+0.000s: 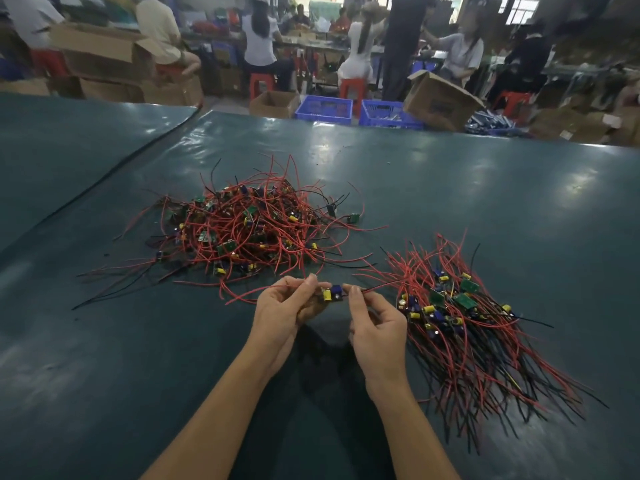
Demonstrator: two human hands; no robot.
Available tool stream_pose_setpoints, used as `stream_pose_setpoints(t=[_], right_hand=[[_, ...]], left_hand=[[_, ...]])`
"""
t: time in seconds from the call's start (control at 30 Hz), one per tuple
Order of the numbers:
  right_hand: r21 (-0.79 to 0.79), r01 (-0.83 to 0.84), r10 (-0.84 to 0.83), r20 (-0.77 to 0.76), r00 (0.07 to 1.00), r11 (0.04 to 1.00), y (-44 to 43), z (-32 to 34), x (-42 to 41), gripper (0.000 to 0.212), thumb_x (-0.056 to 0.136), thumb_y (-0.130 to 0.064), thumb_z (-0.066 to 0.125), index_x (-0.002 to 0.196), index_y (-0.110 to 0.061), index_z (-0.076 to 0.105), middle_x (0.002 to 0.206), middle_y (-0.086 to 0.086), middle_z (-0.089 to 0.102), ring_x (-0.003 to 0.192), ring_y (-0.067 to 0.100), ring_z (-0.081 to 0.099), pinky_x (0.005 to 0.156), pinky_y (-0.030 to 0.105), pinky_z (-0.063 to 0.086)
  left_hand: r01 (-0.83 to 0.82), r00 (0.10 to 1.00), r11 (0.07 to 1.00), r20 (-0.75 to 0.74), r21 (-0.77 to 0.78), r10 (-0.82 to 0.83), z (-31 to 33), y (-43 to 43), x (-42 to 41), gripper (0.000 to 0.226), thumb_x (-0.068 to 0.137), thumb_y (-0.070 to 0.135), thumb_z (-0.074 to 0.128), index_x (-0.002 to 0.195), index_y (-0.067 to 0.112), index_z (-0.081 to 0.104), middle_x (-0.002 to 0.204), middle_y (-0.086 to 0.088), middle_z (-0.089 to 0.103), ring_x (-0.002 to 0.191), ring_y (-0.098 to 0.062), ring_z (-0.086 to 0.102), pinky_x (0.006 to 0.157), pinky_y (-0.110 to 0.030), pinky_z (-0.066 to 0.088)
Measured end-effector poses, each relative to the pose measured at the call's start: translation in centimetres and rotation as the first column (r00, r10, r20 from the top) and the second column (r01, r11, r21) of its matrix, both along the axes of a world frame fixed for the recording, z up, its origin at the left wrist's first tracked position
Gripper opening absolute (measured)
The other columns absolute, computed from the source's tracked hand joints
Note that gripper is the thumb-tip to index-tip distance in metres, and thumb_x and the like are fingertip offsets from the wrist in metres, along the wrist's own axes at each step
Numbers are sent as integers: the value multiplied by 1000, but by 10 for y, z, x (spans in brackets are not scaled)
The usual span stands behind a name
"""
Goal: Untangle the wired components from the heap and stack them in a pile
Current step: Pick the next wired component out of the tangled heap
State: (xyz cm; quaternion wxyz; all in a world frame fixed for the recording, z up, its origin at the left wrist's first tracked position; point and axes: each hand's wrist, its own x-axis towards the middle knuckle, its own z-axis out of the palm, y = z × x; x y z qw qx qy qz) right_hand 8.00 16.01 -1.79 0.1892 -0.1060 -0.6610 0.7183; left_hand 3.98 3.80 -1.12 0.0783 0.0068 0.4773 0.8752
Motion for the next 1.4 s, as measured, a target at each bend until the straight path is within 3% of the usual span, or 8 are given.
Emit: stream_pose_setpoints(t=[0.13,0.27,0.53,0.63,0.87,0.97,1.13,1.4], right_hand=[[-13,-31,30,-39,999,999,-3,5,4,18,95,-22,61,90,-21,78,67,-5,69,59,8,62,53,18,49],[23,-50,52,-85,995,998,-5,4,5,17,94,-18,61,92,-14,77,88,11,73,85,27,71,75,39,59],[-105,43,-46,-25,999,994,0,4,-1,22,95,-19,61,84,-24,79,60,-10,57,53,6,51,51,13,41],[-290,145,-150,4,989,946,17,11,-8,28,96,-16,59,78,-22,79,52,-9,31,44,5,24,39,17,24],[-379,238,-260,-9,966,894,25,15,-5,26,96,-24,61,78,-21,79,50,-10,38,41,4,27,37,18,24],[-279,167,-175,-2,985,945,8,11,-3,27,92,-26,65,76,-6,72,55,-9,50,44,4,34,42,19,29],[-130,36,-37,-4,999,991,-17,6,4,24,93,-17,64,75,-18,79,87,14,71,70,12,70,60,17,53],[-396,310,-310,67,948,864,31,16,-3,19,94,-19,63,86,-9,77,50,-10,36,39,1,21,36,16,20]], left_hand=[[48,998,985,-28,-168,-53,0,6,8,31,80,36,65,85,7,54,78,-9,73,70,-24,72,59,-28,57],[53,993,961,-86,-272,-79,1,5,14,49,70,35,77,103,6,55,82,-13,75,71,-24,73,57,-24,56],[22,994,976,-104,-217,-45,5,4,16,33,70,23,75,94,2,69,78,-19,73,66,-23,70,58,-23,54],[-10,994,979,-107,-204,-12,9,-2,14,27,72,18,73,92,0,68,73,-19,72,61,-23,69,56,-23,55],[-4,996,985,-86,-173,-11,7,0,16,28,70,19,74,92,2,69,75,-19,72,63,-22,70,57,-23,55],[-9,996,987,-85,-161,-5,4,6,18,29,70,20,74,94,3,68,78,-18,73,67,-23,71,60,-24,56],[11,991,972,-131,-233,-43,3,5,19,28,73,21,76,93,2,71,83,-21,74,71,-26,71,60,-26,57],[-6,995,981,-99,-191,-13,8,-3,14,30,68,21,77,90,3,71,76,-23,72,62,-25,70,55,-24,54]])
